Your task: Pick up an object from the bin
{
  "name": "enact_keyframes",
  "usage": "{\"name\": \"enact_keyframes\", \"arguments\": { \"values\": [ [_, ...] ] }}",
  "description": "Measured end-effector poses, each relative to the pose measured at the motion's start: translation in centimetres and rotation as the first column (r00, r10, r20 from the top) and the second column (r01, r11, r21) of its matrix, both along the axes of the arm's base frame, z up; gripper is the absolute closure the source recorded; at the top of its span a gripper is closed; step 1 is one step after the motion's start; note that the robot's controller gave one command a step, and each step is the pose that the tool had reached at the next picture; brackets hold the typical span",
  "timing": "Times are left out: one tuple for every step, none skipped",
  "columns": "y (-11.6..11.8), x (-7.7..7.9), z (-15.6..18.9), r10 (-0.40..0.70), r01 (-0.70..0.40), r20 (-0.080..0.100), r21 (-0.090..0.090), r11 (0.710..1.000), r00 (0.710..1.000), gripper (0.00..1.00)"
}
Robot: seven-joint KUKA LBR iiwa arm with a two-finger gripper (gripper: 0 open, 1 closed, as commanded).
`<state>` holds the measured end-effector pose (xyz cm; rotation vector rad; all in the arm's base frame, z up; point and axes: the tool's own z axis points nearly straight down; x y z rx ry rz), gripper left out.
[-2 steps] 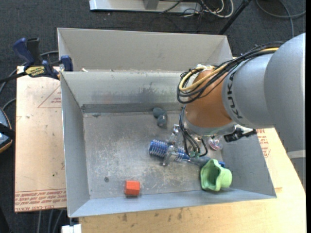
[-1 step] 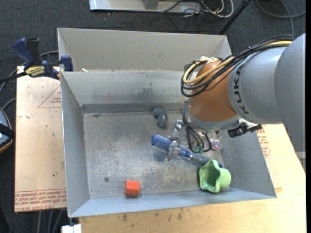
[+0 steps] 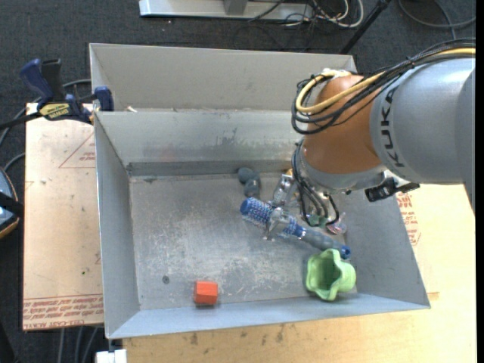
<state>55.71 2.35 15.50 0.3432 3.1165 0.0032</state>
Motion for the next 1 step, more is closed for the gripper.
{"name": "enact_keyframes", "arguments": {
  "values": [
    [0.05,0.07,2.13,0.002,-0.002,-0.003,0.0,1.0,1.0,1.0]
  ]
}}
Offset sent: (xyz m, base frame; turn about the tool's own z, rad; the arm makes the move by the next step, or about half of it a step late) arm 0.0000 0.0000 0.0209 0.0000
